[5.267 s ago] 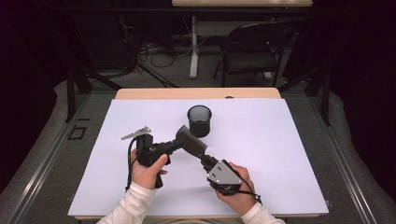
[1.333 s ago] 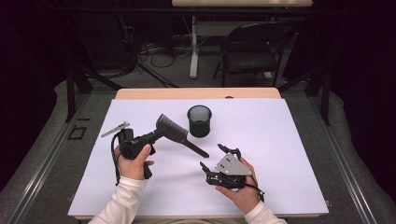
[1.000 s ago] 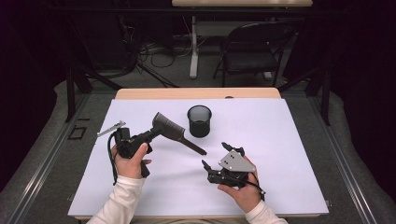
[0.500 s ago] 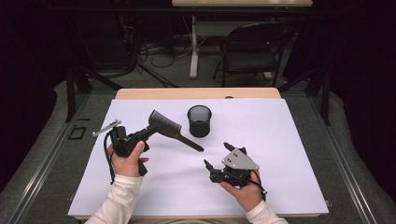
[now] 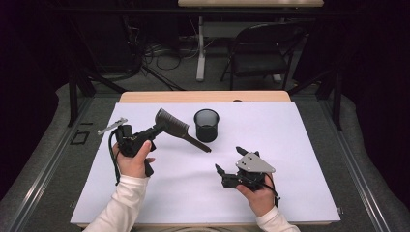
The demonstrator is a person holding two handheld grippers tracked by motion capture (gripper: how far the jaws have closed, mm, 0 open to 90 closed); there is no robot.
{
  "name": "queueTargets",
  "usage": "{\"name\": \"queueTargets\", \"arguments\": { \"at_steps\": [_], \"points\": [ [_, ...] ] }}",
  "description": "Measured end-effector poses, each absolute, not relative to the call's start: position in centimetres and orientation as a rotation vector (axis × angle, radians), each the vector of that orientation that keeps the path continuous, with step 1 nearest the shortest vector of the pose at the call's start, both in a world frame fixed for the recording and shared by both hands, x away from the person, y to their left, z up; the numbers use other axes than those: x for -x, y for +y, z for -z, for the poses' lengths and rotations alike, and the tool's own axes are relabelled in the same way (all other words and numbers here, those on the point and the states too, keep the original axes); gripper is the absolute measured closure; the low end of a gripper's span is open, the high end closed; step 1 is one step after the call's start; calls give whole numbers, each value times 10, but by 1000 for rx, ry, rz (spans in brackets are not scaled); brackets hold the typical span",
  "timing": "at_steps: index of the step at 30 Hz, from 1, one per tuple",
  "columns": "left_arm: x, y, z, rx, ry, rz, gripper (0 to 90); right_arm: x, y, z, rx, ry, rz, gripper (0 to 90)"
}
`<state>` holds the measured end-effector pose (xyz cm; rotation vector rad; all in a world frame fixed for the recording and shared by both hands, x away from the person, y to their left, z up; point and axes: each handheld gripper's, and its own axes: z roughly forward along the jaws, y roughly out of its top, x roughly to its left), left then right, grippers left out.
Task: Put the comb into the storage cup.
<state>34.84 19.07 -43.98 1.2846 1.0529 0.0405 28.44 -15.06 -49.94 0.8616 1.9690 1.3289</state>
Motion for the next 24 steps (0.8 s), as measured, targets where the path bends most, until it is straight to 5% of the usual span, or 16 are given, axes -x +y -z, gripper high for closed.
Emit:
{"name": "queueTargets", "arguments": {
  "at_steps": [9, 24],
  "points": [
    [-356, 190, 425, -1296, 1051, -74, 843, -286, -151, 501, -861, 2004, -1338, 3],
    [-367, 189, 410, -1297, 1055, -116, 843, -287, -150, 503, -858, 2026, -1323, 0]
  ]
}}
